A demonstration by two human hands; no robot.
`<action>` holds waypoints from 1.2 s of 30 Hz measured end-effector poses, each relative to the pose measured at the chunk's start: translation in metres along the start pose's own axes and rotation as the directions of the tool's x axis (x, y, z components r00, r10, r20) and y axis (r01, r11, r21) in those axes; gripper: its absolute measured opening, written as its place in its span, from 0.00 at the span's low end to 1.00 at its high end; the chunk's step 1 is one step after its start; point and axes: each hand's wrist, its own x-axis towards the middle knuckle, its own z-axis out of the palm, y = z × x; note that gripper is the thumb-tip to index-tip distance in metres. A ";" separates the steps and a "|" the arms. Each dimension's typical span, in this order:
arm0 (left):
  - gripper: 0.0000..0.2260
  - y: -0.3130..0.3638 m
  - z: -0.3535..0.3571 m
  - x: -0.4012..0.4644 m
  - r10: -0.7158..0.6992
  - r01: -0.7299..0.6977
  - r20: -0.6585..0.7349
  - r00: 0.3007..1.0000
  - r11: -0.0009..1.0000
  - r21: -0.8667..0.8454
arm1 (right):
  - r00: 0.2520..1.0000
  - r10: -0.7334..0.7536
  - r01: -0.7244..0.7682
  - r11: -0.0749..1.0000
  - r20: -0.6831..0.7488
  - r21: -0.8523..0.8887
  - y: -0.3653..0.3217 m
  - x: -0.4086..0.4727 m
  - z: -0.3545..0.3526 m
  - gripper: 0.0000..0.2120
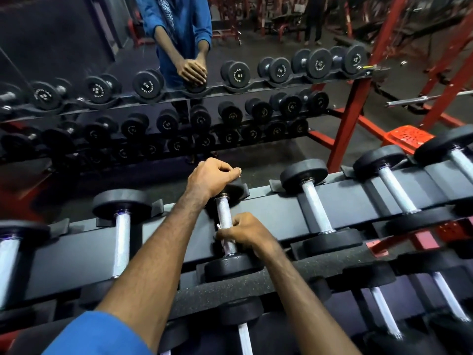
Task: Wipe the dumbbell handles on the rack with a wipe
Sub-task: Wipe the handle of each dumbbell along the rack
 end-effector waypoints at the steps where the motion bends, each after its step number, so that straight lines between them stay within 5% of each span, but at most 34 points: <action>1: 0.13 0.000 0.001 0.000 0.002 -0.002 -0.002 1.000 1.000 0.003 | 1.000 -0.006 0.005 0.999 0.019 0.036 0.003 -0.002 -0.001 0.17; 7: 0.13 0.000 -0.001 0.000 0.005 -0.005 -0.008 1.000 1.000 -0.001 | 0.999 -0.020 0.031 0.920 -0.031 0.391 -0.036 0.000 -0.020 0.14; 11: 0.13 -0.002 -0.001 0.001 0.003 -0.003 -0.015 1.000 1.000 -0.006 | 0.995 0.001 -0.033 0.945 0.101 0.326 -0.007 -0.023 -0.026 0.03; 16: 0.13 -0.001 0.000 -0.002 0.004 -0.004 -0.001 1.000 1.000 0.004 | 0.998 -0.023 -0.010 0.886 0.065 0.464 0.005 -0.030 -0.030 0.12; 21: 0.13 -0.003 0.001 0.001 0.013 -0.013 -0.006 1.000 1.000 -0.007 | 0.992 -0.109 0.128 0.897 -0.068 0.424 0.002 -0.023 -0.025 0.09; 29: 0.15 -0.002 0.000 0.000 0.029 -0.029 -0.006 1.000 1.000 -0.012 | 0.988 -0.092 0.140 0.869 -0.123 0.474 0.008 -0.026 -0.018 0.09; 36: 0.14 0.003 -0.006 -0.010 0.061 -0.061 0.006 0.998 0.998 0.003 | 0.963 -0.097 0.161 0.955 -0.251 0.248 0.013 -0.050 -0.011 0.06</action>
